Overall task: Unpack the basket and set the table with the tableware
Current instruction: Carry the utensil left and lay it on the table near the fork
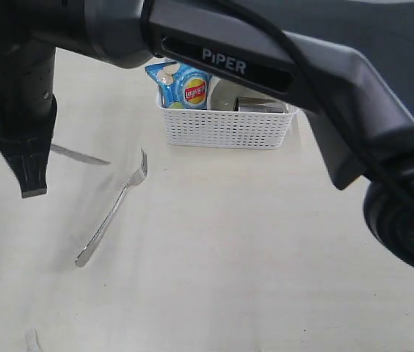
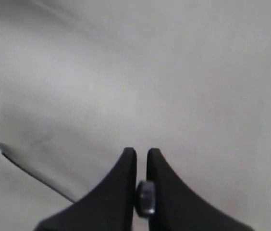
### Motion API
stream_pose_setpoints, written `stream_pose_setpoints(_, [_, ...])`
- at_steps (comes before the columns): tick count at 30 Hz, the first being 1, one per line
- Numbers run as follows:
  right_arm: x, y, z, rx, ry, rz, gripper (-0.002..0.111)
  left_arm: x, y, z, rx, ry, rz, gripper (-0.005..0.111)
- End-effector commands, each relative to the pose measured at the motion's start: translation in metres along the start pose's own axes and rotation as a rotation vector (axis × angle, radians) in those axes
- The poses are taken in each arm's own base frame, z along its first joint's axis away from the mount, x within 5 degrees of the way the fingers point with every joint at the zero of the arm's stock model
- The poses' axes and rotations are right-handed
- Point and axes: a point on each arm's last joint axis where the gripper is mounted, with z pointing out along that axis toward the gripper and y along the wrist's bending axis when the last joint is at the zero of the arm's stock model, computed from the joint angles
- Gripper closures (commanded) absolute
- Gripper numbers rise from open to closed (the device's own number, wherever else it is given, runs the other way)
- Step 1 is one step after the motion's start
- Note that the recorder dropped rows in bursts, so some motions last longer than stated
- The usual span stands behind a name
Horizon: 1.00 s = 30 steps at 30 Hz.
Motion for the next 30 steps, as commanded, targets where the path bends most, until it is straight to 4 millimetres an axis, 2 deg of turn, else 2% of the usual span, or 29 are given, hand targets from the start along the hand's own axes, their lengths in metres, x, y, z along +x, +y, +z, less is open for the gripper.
stream_pose_setpoints(1, [0.003,0.015,0.015,-0.086,-0.038,-0.058,0.109,0.0,0.0,0.0,-0.005,-0.012,0.01,0.107])
stream_pose_setpoints(6, [0.031,0.029,0.05,-0.043,0.114,-0.229,0.109,0.0,0.0,0.0,-0.005,-0.012,0.01,0.107])
stream_pose_setpoints(10, [0.043,0.043,0.07,-0.035,0.118,-0.273,0.109,0.0,0.0,0.0,-0.005,-0.012,0.01,0.107])
stream_pose_setpoints(15, [0.039,0.056,0.082,0.002,0.077,-0.385,0.109,0.0,0.0,0.0,-0.005,-0.012,0.01,0.107])
stream_pose_setpoints(22, [0.024,0.071,0.084,-0.027,0.057,-0.583,0.109,0.0,0.0,0.0,-0.005,-0.012,0.01,0.107])
stream_pose_setpoints(26, [0.024,0.075,0.085,-0.06,0.052,-0.602,0.109,0.0,0.0,0.0,-0.005,-0.012,0.01,0.107])
stream_pose_setpoints(30, [0.028,0.082,0.102,-0.102,0.062,-0.569,0.106,0.0,0.0,0.0,-0.005,-0.012,0.01,0.107])
